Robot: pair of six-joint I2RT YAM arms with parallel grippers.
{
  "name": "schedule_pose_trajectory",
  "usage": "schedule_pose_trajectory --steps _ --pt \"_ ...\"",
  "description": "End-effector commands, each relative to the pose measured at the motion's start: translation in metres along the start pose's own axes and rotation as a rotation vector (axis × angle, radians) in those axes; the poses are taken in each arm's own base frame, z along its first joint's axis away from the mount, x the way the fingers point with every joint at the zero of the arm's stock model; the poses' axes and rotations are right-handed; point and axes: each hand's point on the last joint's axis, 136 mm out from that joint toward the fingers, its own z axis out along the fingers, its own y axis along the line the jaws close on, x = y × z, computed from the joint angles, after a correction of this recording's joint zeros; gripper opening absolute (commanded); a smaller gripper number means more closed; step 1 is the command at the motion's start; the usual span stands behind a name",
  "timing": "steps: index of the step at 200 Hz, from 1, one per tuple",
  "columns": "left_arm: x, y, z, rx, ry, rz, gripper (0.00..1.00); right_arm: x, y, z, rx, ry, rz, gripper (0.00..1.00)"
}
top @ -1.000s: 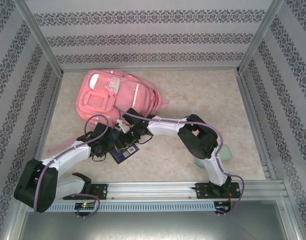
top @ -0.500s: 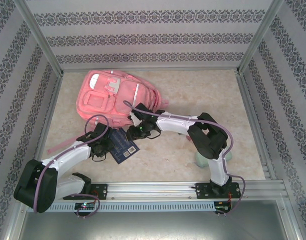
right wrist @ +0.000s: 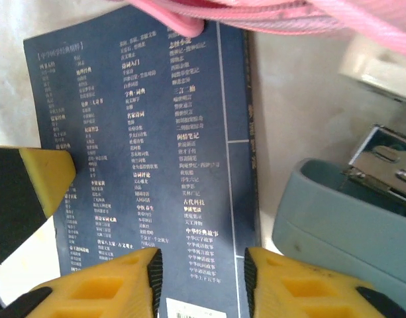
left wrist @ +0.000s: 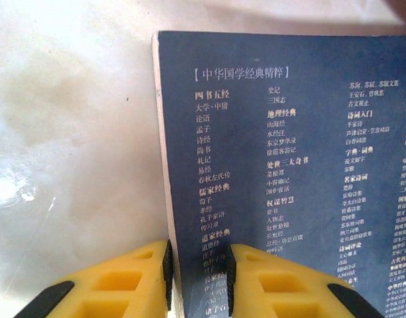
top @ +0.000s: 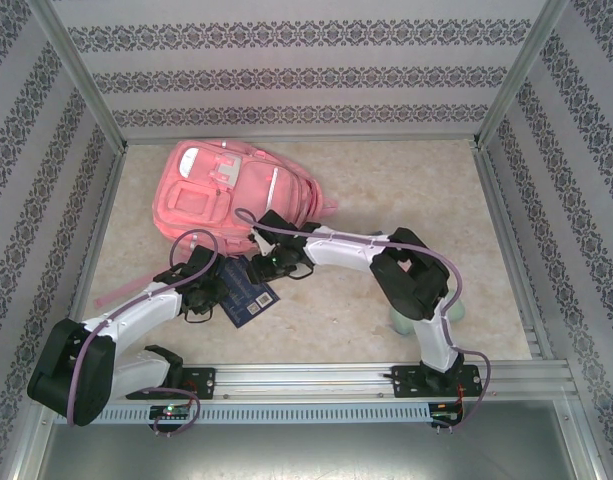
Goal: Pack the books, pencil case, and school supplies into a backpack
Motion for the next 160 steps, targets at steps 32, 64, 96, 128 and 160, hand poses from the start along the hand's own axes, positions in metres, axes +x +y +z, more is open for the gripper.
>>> schedule_pose_trajectory --steps 32,64,96,128,160 --pt "0.015 0.015 0.004 -0.041 0.058 0.029 0.28 0.032 -0.087 -0.011 0.389 0.027 0.118 0.42" --pt "0.016 0.015 0.005 -0.041 0.062 0.026 0.28 0.015 -0.075 -0.03 0.33 -0.039 0.085 0.43" --pt "0.016 0.014 0.007 -0.04 0.067 0.027 0.28 0.013 -0.028 -0.018 0.137 -0.013 0.017 0.44" --pt "0.016 0.014 0.007 -0.04 0.066 0.025 0.28 0.017 -0.009 -0.004 0.076 0.022 -0.01 0.46" --pt "0.017 0.015 0.007 -0.041 0.067 0.026 0.28 0.027 -0.016 0.014 0.08 0.081 0.015 0.47"
